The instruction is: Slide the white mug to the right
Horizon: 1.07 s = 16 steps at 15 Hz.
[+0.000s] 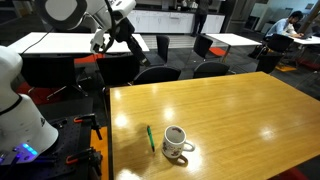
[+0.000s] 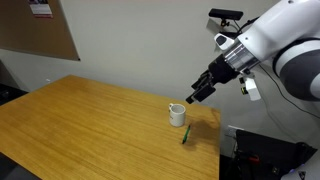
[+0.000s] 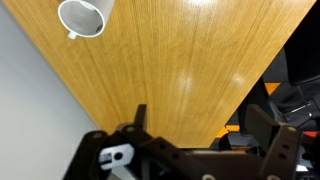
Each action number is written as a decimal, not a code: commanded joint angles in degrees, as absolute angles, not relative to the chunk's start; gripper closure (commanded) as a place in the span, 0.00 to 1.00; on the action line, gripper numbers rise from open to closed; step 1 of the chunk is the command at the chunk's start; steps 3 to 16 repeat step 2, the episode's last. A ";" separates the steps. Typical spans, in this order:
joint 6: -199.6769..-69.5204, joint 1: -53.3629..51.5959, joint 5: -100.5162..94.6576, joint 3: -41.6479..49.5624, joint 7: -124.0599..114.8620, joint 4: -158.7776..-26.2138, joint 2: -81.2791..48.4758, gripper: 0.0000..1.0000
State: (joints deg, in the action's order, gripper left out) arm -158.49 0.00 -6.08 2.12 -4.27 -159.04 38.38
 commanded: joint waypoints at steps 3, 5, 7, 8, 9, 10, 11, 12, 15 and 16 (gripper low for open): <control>-158.36 0.98 -4.63 1.15 -3.20 -158.97 38.23 0.00; -158.36 0.98 -4.63 1.15 -3.20 -158.97 38.23 0.00; -158.36 0.98 -4.63 1.15 -3.20 -158.97 38.23 0.00; -158.36 0.98 -4.63 1.15 -3.20 -158.97 38.23 0.00; -158.36 0.98 -4.63 1.15 -3.20 -158.97 38.23 0.00; -158.36 0.98 -4.63 1.15 -3.20 -158.97 38.23 0.00; -158.36 0.98 -4.63 1.15 -3.20 -158.97 38.23 0.00; -158.36 0.98 -4.63 1.15 -3.20 -158.97 38.23 0.00; -158.36 0.98 -4.63 1.15 -3.20 -158.97 38.23 0.00; -158.36 0.98 -4.63 1.15 -3.20 -158.97 38.23 0.00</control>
